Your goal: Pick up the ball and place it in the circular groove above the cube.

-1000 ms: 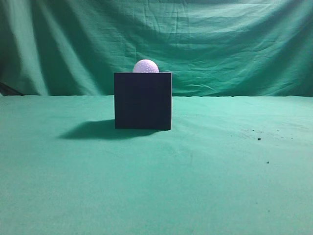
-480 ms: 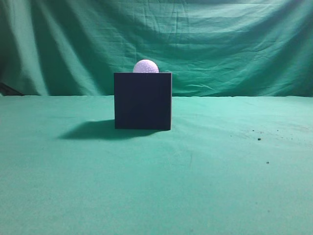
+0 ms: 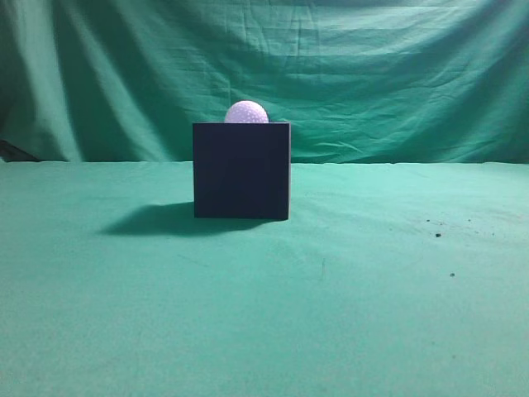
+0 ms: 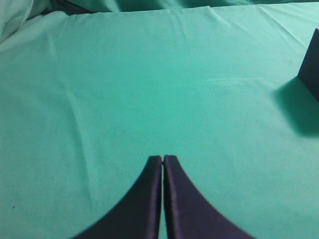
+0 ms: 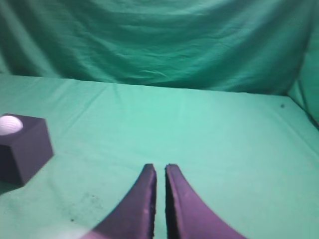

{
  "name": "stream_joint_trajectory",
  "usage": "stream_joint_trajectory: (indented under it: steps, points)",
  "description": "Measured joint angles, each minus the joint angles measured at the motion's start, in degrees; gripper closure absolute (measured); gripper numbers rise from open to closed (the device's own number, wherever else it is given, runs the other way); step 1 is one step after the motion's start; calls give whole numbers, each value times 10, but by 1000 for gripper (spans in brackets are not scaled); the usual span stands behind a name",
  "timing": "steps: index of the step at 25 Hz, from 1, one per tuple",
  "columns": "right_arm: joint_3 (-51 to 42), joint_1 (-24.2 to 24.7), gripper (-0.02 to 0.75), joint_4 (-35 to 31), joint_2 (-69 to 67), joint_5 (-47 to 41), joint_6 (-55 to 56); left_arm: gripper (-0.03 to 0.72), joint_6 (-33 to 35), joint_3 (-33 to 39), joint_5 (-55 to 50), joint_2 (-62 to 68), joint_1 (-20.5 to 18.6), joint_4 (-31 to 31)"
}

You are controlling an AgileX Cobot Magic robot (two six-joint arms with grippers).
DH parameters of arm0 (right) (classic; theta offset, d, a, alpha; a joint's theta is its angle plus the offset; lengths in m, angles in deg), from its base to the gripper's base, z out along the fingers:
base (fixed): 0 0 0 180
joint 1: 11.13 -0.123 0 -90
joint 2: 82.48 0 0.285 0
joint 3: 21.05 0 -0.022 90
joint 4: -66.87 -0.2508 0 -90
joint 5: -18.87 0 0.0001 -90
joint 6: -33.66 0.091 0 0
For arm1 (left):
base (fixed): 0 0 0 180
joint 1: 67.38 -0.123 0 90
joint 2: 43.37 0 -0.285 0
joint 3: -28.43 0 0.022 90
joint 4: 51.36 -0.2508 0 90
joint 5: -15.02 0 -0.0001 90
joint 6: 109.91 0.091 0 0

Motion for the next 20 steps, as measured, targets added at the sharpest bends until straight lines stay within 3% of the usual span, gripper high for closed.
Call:
stream_joint_trajectory:
  steps: [7, 20]
  points:
    - [-108, 35, 689, -23, 27, 29, 0, 688, 0, 0, 0, 0, 0, 0]
    - [-111, 36, 689, -27, 27, 6, 1, 688, 0, 0, 0, 0, 0, 0]
